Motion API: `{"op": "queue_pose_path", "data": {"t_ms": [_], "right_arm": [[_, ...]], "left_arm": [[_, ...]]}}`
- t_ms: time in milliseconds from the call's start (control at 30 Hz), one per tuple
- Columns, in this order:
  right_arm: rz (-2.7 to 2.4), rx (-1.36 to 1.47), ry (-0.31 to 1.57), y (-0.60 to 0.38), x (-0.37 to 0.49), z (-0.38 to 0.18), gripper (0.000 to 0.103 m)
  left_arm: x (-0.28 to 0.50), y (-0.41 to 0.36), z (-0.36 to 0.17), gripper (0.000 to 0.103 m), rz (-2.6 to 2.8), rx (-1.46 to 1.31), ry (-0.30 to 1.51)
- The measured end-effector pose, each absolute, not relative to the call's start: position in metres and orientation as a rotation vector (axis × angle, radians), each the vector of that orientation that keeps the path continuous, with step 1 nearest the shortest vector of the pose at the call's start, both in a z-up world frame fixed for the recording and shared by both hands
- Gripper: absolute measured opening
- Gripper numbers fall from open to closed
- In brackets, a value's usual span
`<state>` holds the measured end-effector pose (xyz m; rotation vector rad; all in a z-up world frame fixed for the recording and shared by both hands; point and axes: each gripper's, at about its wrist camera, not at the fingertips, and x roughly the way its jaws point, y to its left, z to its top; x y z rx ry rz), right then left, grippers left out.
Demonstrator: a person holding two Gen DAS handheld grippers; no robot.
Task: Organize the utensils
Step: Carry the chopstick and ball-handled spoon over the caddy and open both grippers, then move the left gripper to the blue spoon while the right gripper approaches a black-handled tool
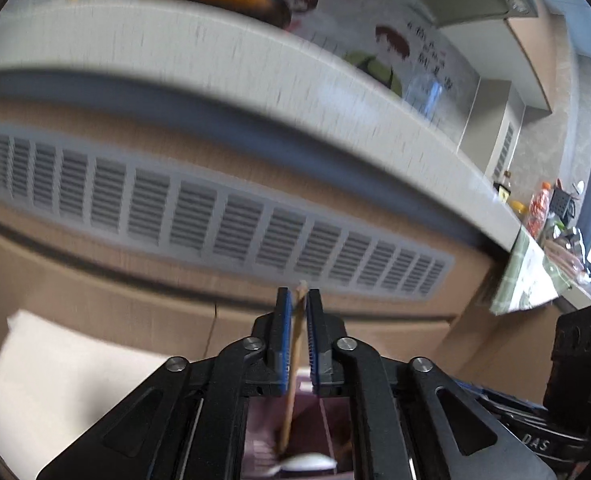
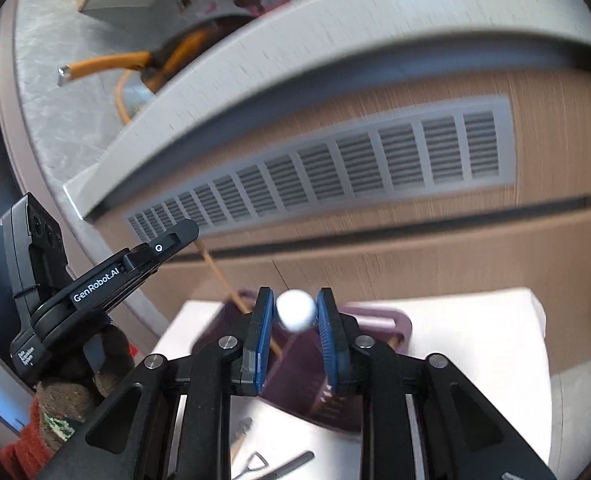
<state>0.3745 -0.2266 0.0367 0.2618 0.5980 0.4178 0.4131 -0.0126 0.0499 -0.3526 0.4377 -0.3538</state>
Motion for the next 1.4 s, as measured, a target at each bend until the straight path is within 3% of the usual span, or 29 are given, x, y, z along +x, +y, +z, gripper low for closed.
{"op": "queue_pose_path", "data": {"t_ms": [33, 100, 433, 867, 1400], "right_arm": [[0.408, 0.256, 0.603, -0.227, 0.374, 0.034, 0.023], [0.388, 0.233, 0.605, -0.228, 0.370, 0.030, 0.023], [0.303, 0.073, 0.534, -0.238, 0.302, 0.036, 0.025], [0.416, -0.028, 0.787, -0.200, 0.249, -0.044, 0.025], [0.445, -0.191, 0.859, -0.124, 0.267, -0.074, 0.025]], "left_arm": [[0.414, -0.013, 0.045, 0.021, -0.356, -0.350, 0.461], [0.409, -0.012, 0.039, 0.025, -0.363, -0.341, 0.492], [0.320, 0.013, 0.033, 0.026, -0.245, -0.195, 0.557], [0.208, 0.067, -0.029, 0.026, -0.048, -0.194, 0.734], [0.207, 0.079, -0.052, 0.026, -0.025, -0.211, 0.810]]}}
